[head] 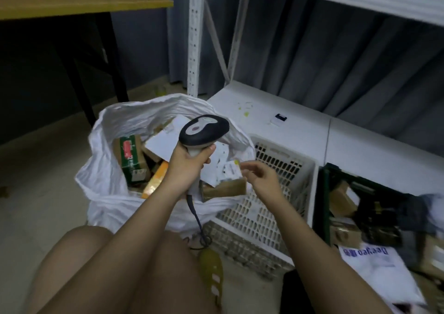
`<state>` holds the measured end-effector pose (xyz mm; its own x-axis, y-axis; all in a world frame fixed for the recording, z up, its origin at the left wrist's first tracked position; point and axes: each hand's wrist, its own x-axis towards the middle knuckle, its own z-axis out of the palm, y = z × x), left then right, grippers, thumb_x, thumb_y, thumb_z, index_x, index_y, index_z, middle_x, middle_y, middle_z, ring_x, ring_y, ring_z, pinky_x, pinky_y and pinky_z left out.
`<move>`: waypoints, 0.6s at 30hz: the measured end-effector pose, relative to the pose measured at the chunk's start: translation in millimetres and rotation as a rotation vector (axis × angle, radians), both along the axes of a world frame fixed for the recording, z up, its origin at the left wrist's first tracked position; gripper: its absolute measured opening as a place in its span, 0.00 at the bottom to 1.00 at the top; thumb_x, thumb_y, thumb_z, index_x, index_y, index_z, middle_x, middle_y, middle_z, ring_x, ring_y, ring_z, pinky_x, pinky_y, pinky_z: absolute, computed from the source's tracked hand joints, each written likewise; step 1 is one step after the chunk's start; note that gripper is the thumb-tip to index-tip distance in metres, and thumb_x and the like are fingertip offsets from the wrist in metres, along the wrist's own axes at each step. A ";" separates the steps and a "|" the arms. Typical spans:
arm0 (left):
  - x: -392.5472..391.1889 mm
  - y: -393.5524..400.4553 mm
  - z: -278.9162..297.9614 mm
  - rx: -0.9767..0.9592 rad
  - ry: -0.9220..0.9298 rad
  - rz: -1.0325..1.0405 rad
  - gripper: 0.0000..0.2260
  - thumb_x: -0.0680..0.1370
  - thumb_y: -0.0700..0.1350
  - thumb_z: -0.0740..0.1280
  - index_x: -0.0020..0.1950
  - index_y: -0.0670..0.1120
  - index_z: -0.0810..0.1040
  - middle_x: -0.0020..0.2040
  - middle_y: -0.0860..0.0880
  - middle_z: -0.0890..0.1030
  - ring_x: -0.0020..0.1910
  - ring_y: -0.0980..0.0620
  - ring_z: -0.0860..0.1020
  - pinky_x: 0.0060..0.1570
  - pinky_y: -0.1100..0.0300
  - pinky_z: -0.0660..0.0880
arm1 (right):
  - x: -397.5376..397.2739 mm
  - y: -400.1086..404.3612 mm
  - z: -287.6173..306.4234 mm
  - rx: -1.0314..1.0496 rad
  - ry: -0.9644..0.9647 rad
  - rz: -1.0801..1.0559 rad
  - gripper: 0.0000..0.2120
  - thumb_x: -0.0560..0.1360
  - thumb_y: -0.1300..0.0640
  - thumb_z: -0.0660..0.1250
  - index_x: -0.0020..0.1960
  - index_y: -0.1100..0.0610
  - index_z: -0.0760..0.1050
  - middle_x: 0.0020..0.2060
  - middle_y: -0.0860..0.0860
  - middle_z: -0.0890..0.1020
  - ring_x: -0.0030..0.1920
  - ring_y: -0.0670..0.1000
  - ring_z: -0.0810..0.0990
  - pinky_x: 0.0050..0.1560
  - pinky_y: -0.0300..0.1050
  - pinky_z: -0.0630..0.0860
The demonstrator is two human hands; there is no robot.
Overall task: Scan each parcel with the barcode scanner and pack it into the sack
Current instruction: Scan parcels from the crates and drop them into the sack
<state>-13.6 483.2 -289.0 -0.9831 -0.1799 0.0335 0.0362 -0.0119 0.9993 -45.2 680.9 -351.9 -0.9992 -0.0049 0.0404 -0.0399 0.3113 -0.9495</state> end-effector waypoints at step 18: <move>61.9 224.9 -99.8 -0.060 -0.246 -0.467 0.20 0.75 0.41 0.71 0.67 0.42 0.73 0.56 0.41 0.80 0.50 0.45 0.80 0.42 0.64 0.78 | 190.6 264.1 -86.8 0.406 -0.268 -0.445 0.08 0.74 0.61 0.71 0.53 0.55 0.79 0.51 0.50 0.79 0.53 0.47 0.74 0.46 0.32 0.68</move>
